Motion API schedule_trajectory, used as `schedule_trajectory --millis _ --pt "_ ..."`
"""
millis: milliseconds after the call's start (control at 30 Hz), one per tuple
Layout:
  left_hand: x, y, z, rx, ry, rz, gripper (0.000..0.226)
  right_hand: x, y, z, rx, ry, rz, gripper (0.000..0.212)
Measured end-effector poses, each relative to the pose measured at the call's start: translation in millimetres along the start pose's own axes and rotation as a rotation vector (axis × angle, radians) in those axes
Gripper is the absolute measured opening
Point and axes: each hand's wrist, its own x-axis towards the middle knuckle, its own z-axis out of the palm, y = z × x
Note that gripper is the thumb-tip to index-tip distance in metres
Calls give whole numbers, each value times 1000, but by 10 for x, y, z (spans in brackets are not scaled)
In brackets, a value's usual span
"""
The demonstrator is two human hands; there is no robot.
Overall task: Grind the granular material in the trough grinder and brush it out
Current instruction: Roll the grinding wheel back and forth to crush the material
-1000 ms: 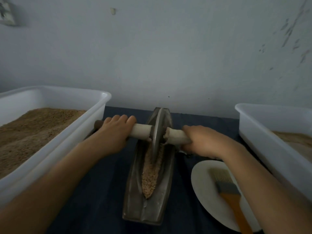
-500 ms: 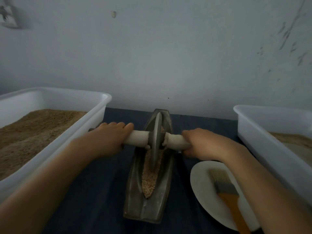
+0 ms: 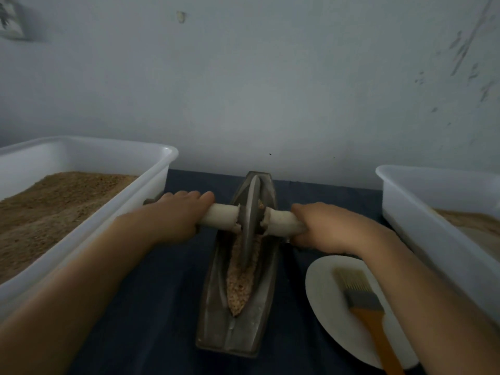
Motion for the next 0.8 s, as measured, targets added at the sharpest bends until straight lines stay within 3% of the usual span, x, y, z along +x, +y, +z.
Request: schedule_trajectory --millis 167,267,333,467,700,800 --pt "191 -19 236 28 310 -60 40 220 105 234 -183 404 10 22" --pt "222 43 295 46 447 -76 41 268 134 301 -200 498 39 22" --pt "210 56 286 59 456 -80 42 258 145 299 -180 466 34 21" --pt "127 -3 192 75 286 -47 44 147 93 171 -150 293 -5 19" --pt "-203 15 -175 -50 -246 50 38 -161 -108 -100 -19 -138 -18 20" --pt "-279 20 -256 -82 -337 72 30 -270 -144 -179 4 -225 -37 25"
